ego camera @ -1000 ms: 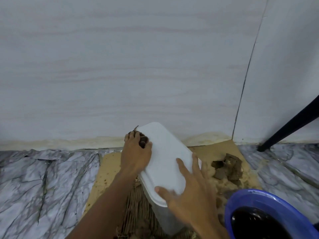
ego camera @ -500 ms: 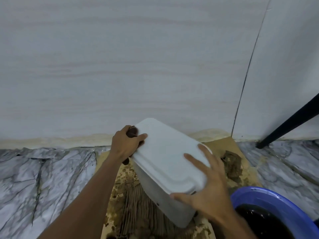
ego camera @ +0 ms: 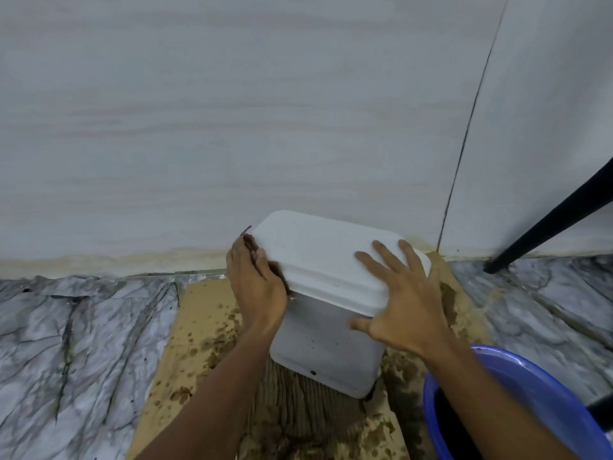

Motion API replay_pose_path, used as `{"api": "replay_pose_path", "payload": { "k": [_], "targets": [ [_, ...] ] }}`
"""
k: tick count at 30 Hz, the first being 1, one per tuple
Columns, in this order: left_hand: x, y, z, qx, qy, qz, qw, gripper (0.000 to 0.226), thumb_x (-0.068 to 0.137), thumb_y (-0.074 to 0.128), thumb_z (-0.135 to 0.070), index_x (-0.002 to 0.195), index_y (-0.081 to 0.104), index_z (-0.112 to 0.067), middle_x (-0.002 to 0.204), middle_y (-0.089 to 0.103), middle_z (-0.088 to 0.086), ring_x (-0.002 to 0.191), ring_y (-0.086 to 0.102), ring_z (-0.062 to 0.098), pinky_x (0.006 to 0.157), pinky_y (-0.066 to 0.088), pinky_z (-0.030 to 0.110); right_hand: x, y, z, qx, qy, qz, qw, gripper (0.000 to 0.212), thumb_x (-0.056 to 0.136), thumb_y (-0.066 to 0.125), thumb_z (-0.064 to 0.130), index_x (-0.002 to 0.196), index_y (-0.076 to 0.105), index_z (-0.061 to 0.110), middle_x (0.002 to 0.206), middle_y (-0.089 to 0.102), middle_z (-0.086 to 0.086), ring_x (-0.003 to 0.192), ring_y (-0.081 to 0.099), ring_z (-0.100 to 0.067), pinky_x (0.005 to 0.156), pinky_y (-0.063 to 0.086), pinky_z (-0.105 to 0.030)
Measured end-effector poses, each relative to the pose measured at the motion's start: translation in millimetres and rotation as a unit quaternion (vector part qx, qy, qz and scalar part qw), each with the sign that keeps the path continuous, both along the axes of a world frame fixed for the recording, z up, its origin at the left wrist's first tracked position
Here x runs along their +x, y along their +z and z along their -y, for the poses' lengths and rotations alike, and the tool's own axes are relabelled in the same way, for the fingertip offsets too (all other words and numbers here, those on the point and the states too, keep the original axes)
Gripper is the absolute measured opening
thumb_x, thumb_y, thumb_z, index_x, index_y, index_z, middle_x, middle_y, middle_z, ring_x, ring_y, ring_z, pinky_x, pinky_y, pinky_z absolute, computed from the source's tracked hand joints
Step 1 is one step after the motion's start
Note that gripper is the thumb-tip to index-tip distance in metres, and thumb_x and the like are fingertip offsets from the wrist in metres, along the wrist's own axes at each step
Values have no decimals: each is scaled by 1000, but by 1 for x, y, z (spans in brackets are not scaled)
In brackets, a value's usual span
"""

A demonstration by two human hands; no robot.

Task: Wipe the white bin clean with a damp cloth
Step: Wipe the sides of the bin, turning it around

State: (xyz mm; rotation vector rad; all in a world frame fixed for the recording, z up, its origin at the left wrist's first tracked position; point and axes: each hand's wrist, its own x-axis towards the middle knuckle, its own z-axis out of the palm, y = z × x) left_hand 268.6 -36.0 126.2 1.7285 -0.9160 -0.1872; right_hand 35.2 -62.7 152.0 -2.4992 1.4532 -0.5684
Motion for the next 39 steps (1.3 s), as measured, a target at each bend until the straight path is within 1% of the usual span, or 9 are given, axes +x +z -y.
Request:
{"api": "replay_pose_path", "payload": {
  "k": [4, 9, 14, 17, 20, 22, 28, 34, 39],
  "targets": [
    [-9, -8, -4, -30, -53, 26, 998, 61, 105, 27, -46, 160, 27, -22, 162, 37, 3, 147, 37, 28, 119, 36, 50, -10, 6, 35, 2, 0, 71, 997, 96, 45, 54, 69, 139, 36, 58, 157, 35, 21, 153, 19, -22, 115, 26, -66],
    [-28, -3, 19, -80, -190, 177, 962, 54, 107, 36, -22, 159, 27, -11, 166, 18, -2, 155, 7, 3, 123, 10, 15, -26, 33, 73, 94, 44, 127, 986, 97, 33, 64, 59, 129, 49, 57, 143, 41, 33, 150, 27, -13, 122, 25, -42],
    [-25, -2, 40, -86, -216, 250, 940, 54, 107, 30, -28, 155, 31, -1, 165, 27, 11, 154, 1, -3, 125, 7, 20, -29, 36, 88, 83, 83, 151, 982, 92, 33, 66, 51, 124, 56, 54, 135, 48, 33, 148, 33, -13, 120, 32, -41],
    [-18, -7, 33, -111, -180, 289, 934, 53, 110, 29, -30, 151, 39, 2, 162, 33, 11, 156, 10, 7, 126, 12, 24, -17, 35, 93, 69, 116, 192, 972, 82, 36, 71, 43, 116, 58, 58, 130, 56, 32, 144, 39, -10, 117, 38, -40],
    [-11, -15, 23, -154, -128, 322, 925, 51, 112, 29, -28, 146, 46, 5, 156, 43, 16, 155, 21, 20, 126, 24, 38, 0, 28, 96, 84, 163, 247, 951, 77, 43, 78, 24, 114, 66, 50, 126, 64, 25, 138, 47, -6, 108, 44, -20],
    [-8, -20, 16, -165, -118, 352, 914, 49, 112, 31, -26, 144, 48, 6, 154, 45, 17, 155, 22, 21, 123, 28, 46, 5, 16, 97, 91, 182, 261, 944, 78, 48, 79, 15, 119, 67, 45, 129, 64, 23, 139, 47, -6, 111, 43, -26],
    [-1, -53, 17, -129, -166, 432, 877, 48, 112, 33, -23, 151, 35, 6, 162, 29, 22, 155, 17, 35, 119, 29, 61, 18, -1, 93, 22, 124, 195, 973, 89, 51, 80, 76, 132, 56, 47, 143, 51, 21, 143, 36, -9, 117, 31, -54],
    [15, -80, 15, -50, -155, 501, 850, 62, 106, 38, -32, 160, 18, -7, 171, 3, 10, 158, 5, 32, 128, 8, 49, 27, -10, 109, -23, 123, 262, 957, 76, 54, 95, 52, 123, 67, 35, 130, 63, 16, 129, 50, -12, 109, 42, -49],
    [43, -102, 22, -8, -123, 508, 853, 68, 103, 37, -41, 160, 21, -7, 169, 8, 17, 157, 6, 33, 128, 7, 50, 32, -8, 127, 23, 101, 296, 950, 62, 58, 91, 52, 115, 71, 38, 127, 65, 17, 124, 52, -5, 105, 47, -33]
  ]
}}
